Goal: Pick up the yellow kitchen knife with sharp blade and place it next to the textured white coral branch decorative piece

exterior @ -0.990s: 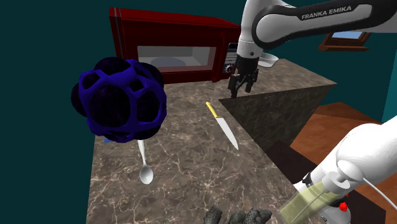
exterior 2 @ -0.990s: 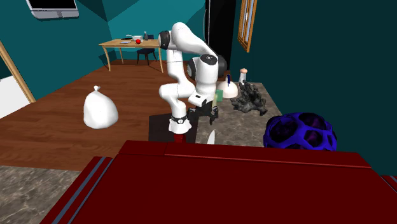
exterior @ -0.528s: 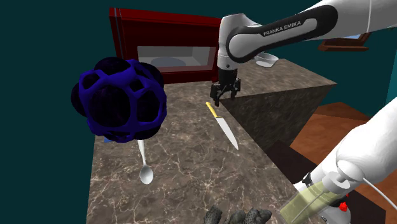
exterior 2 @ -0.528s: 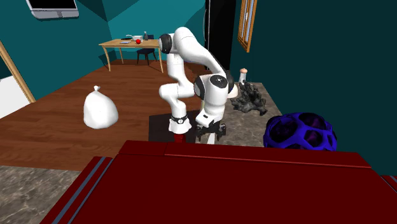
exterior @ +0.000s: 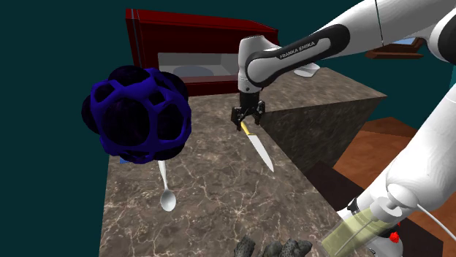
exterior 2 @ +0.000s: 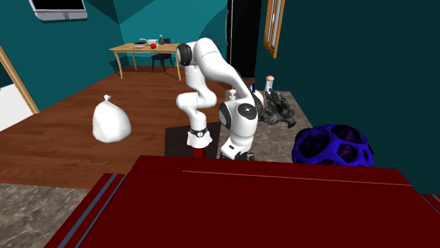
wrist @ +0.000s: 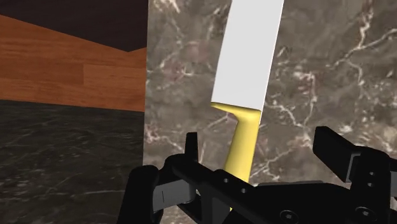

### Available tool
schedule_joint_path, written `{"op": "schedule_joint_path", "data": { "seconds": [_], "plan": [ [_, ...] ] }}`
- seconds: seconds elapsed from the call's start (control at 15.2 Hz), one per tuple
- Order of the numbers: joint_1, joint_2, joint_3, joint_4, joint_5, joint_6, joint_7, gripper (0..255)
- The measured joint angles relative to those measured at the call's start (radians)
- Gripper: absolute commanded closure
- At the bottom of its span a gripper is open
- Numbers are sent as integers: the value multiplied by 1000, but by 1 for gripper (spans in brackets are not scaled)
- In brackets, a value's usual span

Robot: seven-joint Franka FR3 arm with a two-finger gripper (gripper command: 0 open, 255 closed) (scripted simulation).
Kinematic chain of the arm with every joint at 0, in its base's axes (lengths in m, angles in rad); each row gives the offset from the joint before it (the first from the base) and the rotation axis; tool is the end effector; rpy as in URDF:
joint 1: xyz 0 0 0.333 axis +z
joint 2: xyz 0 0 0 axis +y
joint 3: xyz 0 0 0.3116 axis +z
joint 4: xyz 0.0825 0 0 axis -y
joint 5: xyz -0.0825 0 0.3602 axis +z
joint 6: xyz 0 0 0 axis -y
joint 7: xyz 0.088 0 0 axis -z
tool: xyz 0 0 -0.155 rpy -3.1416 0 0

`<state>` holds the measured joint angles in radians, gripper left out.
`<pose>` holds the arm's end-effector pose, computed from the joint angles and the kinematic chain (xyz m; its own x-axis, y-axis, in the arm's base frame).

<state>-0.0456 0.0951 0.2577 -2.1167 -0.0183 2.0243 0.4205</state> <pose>0.4964 0.1048 0.3190 0.9649 -0.1991 -0.1711 -0.1904 -0.9795 0.0661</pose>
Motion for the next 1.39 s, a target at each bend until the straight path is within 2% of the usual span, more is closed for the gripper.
{"op": "schedule_joint_path", "data": {
  "seconds": [0.2,0.59,0.66,1.39],
  "plan": [
    [0,14,-1,-24,-4,38,3,0],
    [1,16,-1,-33,-5,49,4,0],
    [1,16,-1,-33,-5,49,4,255],
    [0,12,-1,-30,-4,43,3,255]
  ]
}}
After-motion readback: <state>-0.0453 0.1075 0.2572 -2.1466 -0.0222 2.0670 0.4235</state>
